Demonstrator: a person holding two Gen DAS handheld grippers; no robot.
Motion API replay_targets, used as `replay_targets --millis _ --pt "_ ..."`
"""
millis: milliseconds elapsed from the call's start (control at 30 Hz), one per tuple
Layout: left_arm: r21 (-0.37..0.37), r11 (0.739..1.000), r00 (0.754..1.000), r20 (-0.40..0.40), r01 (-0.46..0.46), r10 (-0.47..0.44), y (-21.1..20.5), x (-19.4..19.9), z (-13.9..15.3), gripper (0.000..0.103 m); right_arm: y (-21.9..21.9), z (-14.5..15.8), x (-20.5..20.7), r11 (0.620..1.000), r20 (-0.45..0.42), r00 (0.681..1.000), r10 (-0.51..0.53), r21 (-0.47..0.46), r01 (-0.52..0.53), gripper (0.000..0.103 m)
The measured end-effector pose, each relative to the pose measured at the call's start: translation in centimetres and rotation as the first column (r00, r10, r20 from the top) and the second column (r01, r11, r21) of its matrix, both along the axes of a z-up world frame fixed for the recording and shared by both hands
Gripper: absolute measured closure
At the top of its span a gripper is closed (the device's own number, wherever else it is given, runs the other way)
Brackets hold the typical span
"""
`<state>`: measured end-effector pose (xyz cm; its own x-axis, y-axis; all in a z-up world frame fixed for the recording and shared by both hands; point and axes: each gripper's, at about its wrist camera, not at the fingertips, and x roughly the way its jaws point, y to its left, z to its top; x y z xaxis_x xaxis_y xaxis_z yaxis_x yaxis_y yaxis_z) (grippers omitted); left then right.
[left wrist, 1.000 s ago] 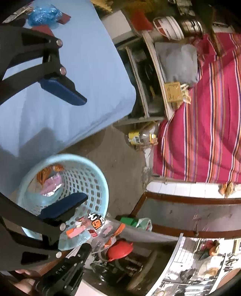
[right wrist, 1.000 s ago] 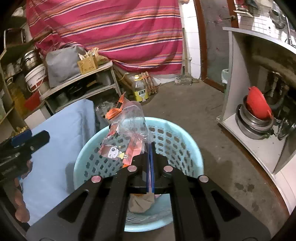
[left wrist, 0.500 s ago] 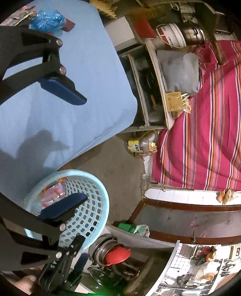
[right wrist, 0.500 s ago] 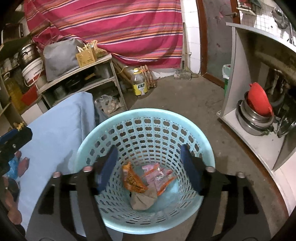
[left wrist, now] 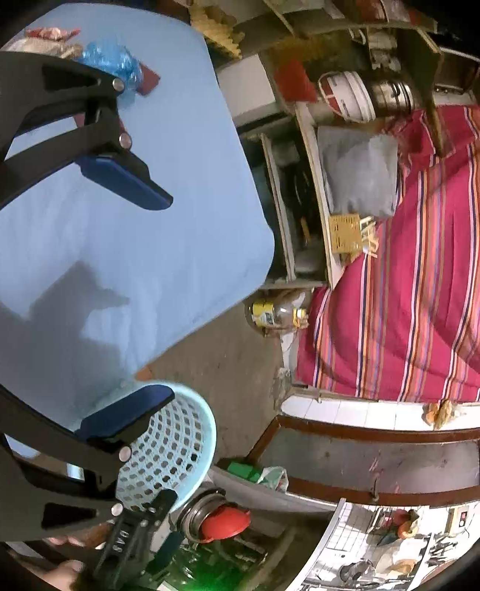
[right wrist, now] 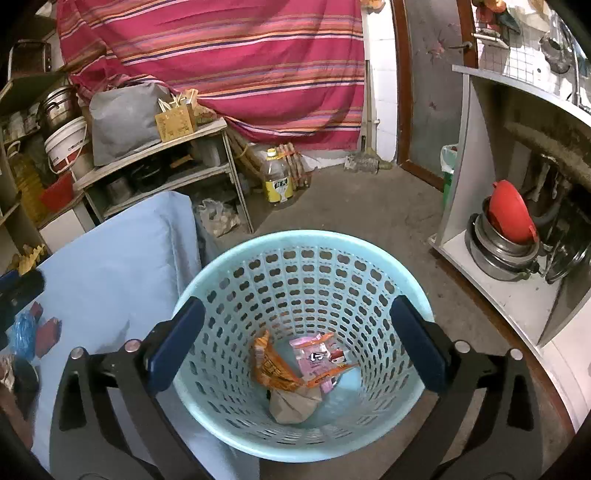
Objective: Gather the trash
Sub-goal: 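Move both open grippers back toward the remaining trash on the table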
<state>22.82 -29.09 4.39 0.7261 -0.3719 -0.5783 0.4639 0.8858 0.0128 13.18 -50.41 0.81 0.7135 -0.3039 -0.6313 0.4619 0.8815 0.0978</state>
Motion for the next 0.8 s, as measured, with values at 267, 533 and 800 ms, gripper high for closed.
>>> replay_targets --millis 267,533,800 --pt "-0.009 0.994 0.993 -0.011 -0.113 0.113 10.3 1.5 1.2 0.006 4.2 0.8 2.0 1.000 0.042 0.999 0.026 0.004 -0.026 0.004" --pt "0.091 0.943 0.947 0.052 -0.320 0.317 23.9 2.4 -0.1 0.005 12.1 1.3 5.8 0.989 0.044 0.991 0.129 -0.081 -0.125 0.004" --pt "0.091 0.898 0.900 -0.033 -0.430 0.435 34.1 3.7 -3.5 0.005 19.8 -0.8 10.5 0.950 -0.021 0.950 0.311 -0.031 -0.311 0.004"
